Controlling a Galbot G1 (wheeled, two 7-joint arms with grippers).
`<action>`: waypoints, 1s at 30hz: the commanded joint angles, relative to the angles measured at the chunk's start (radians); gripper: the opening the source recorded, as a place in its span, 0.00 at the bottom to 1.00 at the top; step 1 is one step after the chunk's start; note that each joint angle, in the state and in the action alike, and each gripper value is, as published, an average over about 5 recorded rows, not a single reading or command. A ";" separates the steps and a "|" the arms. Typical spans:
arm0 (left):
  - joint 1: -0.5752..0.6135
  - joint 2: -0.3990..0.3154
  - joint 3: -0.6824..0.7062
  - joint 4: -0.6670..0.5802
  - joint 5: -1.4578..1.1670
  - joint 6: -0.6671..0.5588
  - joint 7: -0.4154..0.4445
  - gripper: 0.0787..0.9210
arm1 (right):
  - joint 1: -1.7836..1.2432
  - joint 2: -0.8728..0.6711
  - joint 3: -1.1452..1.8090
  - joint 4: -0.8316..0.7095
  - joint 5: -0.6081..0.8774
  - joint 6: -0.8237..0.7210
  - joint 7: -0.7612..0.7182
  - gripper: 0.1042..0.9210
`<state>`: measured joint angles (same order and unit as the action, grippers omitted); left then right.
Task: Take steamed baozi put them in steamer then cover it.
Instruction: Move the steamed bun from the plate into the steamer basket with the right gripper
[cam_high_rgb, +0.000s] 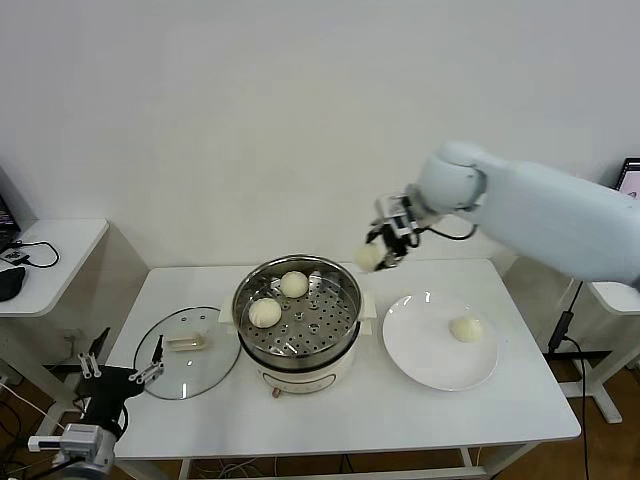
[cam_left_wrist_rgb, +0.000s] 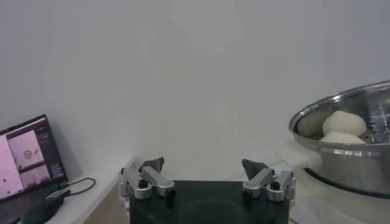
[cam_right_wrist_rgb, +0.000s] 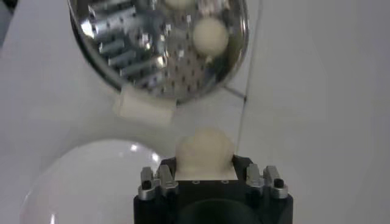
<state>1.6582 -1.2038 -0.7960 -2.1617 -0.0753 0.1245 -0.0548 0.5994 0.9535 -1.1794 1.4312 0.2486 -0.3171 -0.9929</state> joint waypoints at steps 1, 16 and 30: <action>-0.004 -0.006 -0.007 0.002 -0.002 0.003 0.001 0.88 | -0.004 0.242 -0.122 0.007 0.009 0.153 0.053 0.59; -0.006 -0.021 -0.022 0.003 0.000 0.005 0.001 0.88 | -0.088 0.276 -0.164 0.026 -0.220 0.374 0.093 0.59; -0.007 -0.026 -0.023 0.012 -0.001 0.002 0.000 0.88 | -0.077 0.283 -0.183 0.033 -0.276 0.444 0.076 0.60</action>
<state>1.6523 -1.2301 -0.8190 -2.1498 -0.0767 0.1279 -0.0543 0.5288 1.2177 -1.3471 1.4603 0.0291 0.0579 -0.9185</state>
